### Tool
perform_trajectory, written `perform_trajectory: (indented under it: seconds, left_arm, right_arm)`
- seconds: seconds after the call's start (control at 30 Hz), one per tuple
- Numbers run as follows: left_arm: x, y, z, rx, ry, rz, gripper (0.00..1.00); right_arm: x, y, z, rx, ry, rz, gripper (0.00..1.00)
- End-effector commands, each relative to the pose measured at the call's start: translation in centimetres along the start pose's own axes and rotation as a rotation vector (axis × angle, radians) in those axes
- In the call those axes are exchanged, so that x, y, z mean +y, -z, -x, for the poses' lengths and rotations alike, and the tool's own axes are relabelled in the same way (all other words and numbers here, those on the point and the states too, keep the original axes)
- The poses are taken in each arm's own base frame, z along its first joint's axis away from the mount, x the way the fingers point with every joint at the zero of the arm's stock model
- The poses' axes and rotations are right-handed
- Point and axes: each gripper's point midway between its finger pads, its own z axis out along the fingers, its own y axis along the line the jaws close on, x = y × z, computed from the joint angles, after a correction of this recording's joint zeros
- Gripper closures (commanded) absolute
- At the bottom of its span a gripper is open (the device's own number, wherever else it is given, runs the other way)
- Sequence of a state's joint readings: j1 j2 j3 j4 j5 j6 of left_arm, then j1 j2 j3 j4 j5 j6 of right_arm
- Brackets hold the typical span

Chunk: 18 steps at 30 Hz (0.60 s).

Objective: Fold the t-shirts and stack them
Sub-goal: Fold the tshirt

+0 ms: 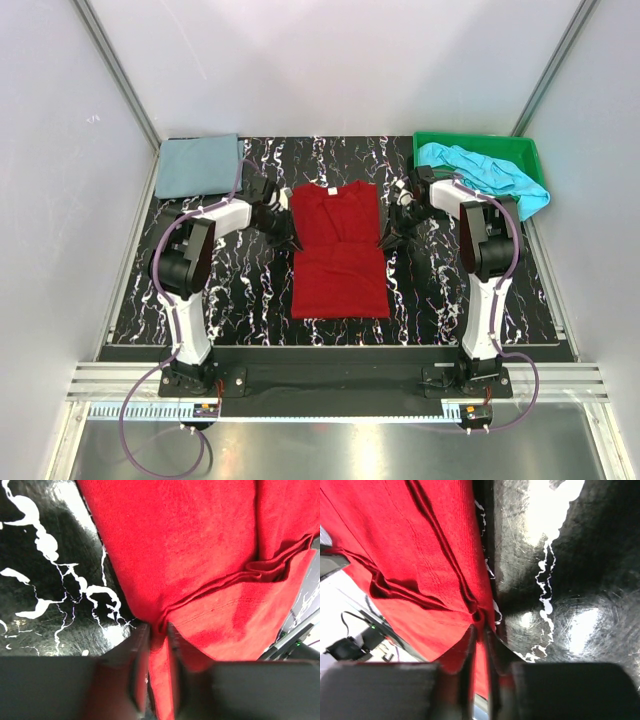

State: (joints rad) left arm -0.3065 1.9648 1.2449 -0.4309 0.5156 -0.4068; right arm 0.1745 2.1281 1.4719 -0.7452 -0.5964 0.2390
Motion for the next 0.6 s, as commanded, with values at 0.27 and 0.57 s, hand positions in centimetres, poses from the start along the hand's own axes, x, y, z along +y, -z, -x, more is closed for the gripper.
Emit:
perform_trajectory:
  seconds: [0.27,0.57]
  left_arm:
    - [0.2,1.3,2.7,-0.095,0.014,0.018,1.0]
    - [-0.4,2.7,3.2,-0.122,-0.021,0.028,0.62]
  right_arm:
    - [-0.3,1.2,1.4,-0.073,-0.007,-0.083,1.0]
    - [-0.3,2.0,1.9,-0.095,0.013,-0.114,0.65]
